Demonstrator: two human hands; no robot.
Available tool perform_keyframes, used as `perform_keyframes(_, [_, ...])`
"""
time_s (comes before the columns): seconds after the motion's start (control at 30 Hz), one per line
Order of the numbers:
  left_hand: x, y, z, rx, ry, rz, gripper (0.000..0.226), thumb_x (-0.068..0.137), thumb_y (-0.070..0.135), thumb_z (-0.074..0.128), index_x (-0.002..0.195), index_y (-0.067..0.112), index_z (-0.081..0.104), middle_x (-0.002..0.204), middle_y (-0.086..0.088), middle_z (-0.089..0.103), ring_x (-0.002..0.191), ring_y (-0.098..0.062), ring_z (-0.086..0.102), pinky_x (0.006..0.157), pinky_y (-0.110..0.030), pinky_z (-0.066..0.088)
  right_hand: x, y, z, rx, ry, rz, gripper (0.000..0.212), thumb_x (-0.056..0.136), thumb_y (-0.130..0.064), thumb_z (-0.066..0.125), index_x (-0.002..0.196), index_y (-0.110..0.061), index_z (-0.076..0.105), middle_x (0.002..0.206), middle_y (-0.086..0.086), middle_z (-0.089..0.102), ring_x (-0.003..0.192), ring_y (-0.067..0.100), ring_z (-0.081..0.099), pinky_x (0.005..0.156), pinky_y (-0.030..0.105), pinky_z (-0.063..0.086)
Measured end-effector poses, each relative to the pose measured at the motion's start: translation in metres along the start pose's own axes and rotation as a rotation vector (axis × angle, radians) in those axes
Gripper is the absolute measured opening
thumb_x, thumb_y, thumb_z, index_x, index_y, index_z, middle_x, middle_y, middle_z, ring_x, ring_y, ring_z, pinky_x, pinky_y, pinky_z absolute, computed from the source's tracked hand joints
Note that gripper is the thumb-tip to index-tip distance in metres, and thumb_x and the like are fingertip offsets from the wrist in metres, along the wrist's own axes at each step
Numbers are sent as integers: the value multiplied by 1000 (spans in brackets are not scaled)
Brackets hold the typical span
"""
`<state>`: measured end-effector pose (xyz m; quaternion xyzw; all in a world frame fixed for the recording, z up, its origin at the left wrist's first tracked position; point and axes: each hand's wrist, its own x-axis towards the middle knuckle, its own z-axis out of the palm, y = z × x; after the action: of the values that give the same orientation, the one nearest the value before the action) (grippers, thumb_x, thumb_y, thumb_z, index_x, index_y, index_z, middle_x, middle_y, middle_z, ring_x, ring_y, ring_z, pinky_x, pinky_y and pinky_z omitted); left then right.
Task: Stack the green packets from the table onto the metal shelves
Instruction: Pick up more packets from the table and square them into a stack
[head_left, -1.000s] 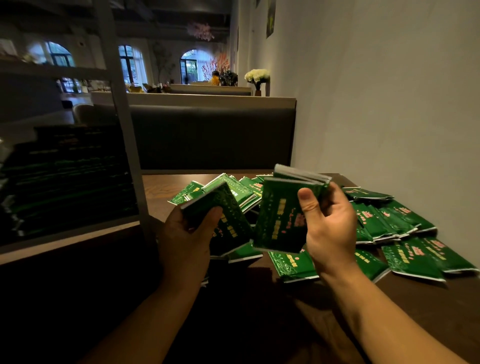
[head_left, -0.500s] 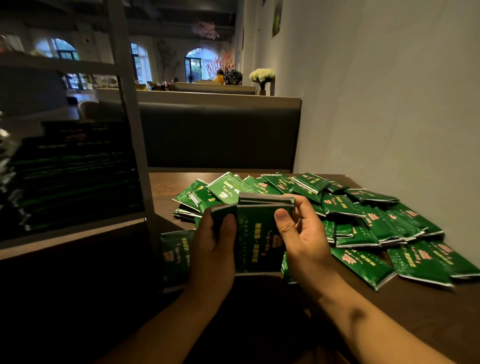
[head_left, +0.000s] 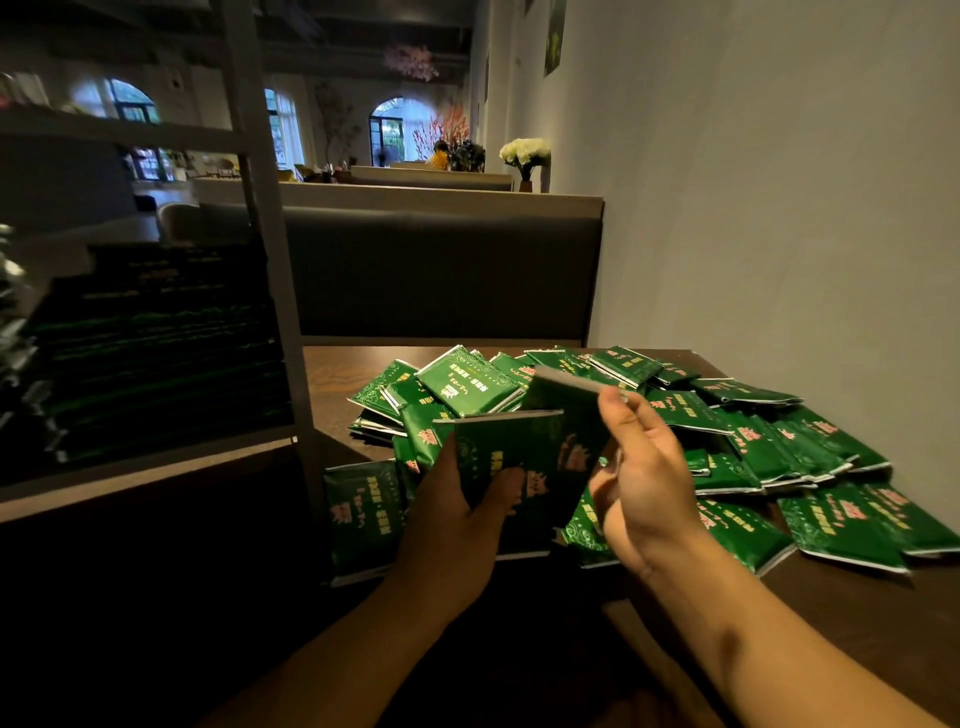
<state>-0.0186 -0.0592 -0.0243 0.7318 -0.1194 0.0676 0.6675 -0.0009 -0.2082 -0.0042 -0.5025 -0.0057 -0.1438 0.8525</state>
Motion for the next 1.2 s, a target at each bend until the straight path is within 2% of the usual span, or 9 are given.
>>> perform_keyframes(0.27, [6,7,-3,-298,214,-40,23,95,8,52,104,30,53,95,6,65,70,6,66,50,-11,49,7,-15,-10,-151,408,-386,26,102,-35,44,81,-23,53,59,-18,58,57,-1,55,59,26,47])
perform_keyframes(0.53, [4,5,-1,-302,126,-49,25,97,9,47,104,31,57,90,12,68,74,7,64,55,-11,48,-8,16,4,-559,-67,-383,21,94,-44,52,86,-26,60,83,6,61,68,10,58,55,20,45])
perform_keyframes(0.67, [0,3,0,-428,13,-141,23,92,34,44,113,33,52,91,8,69,76,-2,68,59,-23,53,-11,21,6,-604,-99,-327,8,94,-36,55,92,-30,59,80,-7,63,67,1,59,55,16,45])
perform_keyframes(0.73, [-3,4,2,-291,-70,-133,36,82,43,51,117,35,45,93,12,68,75,7,65,59,-16,51,-13,19,6,-596,-96,-280,3,94,-32,56,95,-30,56,80,-5,63,64,0,60,52,16,46])
perform_keyframes(0.83, [-5,0,7,-5,-38,-39,41,90,21,62,114,41,36,96,24,57,79,30,49,60,2,41,-12,13,7,-484,-118,-182,25,96,-44,50,100,-20,51,89,10,60,72,16,59,59,29,50])
perform_keyframes(0.9, [-2,-1,5,5,3,-32,39,92,13,59,113,40,40,97,24,56,79,30,50,58,3,40,-6,4,4,-497,-66,-174,30,100,-43,41,97,-14,51,85,8,54,73,19,53,61,27,45])
perform_keyframes(1.0, [4,-1,-1,-128,108,-50,38,91,7,58,111,37,45,102,16,62,87,11,59,59,-6,45,12,-10,-14,-1010,47,-171,16,102,-30,42,93,-21,53,83,-3,57,71,15,55,57,25,39])
perform_keyframes(1.1, [7,1,-5,-237,196,-40,39,89,4,57,115,32,47,106,11,63,97,-4,61,69,-20,47,19,-9,-29,-1554,-13,-7,10,97,-37,47,94,-28,51,93,-7,59,79,14,57,69,33,50])
perform_keyframes(1.2, [9,4,-7,-281,257,-26,42,88,1,57,118,29,46,104,12,62,95,-2,60,68,-20,46,14,-1,-30,-1823,-131,169,39,89,-57,54,113,-28,48,117,-4,49,107,21,54,88,42,49])
